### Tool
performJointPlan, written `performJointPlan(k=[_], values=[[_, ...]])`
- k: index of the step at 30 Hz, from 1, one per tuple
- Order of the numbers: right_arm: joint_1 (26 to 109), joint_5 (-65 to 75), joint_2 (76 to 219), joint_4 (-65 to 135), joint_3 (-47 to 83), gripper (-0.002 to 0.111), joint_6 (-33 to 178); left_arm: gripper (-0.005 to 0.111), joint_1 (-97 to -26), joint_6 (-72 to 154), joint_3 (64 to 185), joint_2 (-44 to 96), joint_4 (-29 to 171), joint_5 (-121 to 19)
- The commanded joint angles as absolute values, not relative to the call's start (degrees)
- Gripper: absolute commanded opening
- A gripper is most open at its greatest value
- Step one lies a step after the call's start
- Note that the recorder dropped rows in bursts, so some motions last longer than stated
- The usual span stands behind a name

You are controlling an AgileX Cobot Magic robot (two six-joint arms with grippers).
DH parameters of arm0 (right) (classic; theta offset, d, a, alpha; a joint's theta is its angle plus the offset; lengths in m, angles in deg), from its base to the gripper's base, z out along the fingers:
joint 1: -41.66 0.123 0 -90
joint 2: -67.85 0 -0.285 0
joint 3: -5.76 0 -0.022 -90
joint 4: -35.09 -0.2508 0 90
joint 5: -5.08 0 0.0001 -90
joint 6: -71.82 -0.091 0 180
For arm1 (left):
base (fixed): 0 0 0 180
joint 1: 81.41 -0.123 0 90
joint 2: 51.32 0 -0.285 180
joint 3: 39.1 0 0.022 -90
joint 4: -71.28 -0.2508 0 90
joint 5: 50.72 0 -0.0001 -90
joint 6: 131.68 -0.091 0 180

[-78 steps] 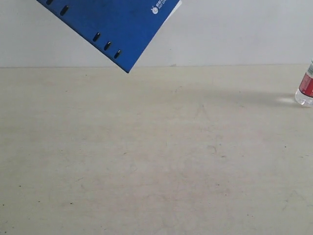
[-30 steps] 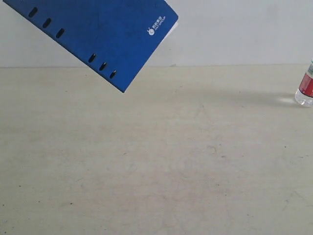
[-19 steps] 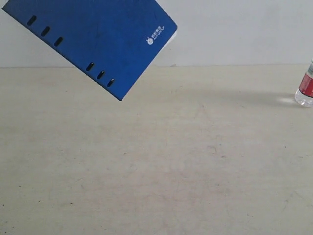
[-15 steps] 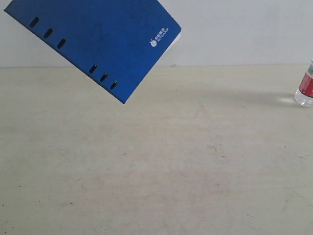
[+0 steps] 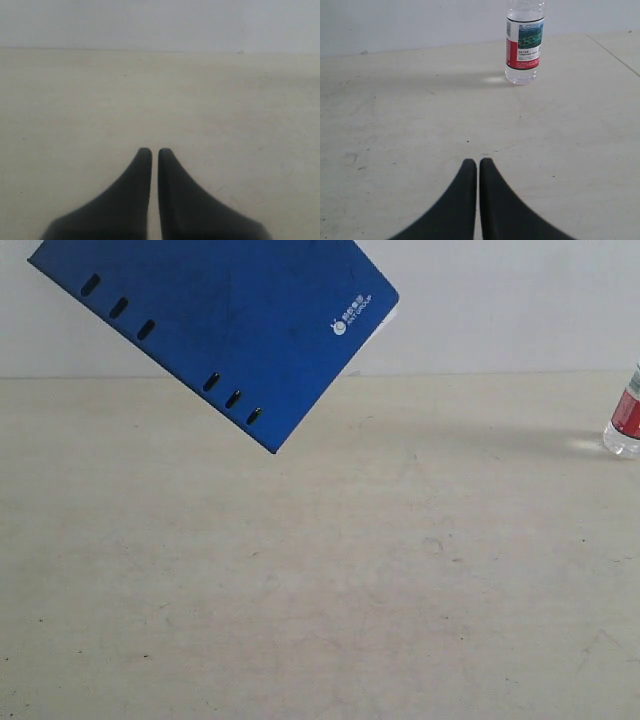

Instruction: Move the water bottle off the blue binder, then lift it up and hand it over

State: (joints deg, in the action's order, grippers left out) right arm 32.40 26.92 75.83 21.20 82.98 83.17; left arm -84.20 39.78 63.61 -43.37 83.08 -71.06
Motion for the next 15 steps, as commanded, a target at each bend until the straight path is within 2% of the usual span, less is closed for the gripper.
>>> performJointPlan(k=[1,15], values=[[32.23,26.51,75.64,21.46,82.98,0.000,83.24,0.005,-84.15,40.33,63.68,-43.53,83.53,-71.38],[32.23,26.51,75.64,21.46,82.98,0.000,83.24,0.005,-84.15,40.33,63.68,-43.53,83.53,-67.42]])
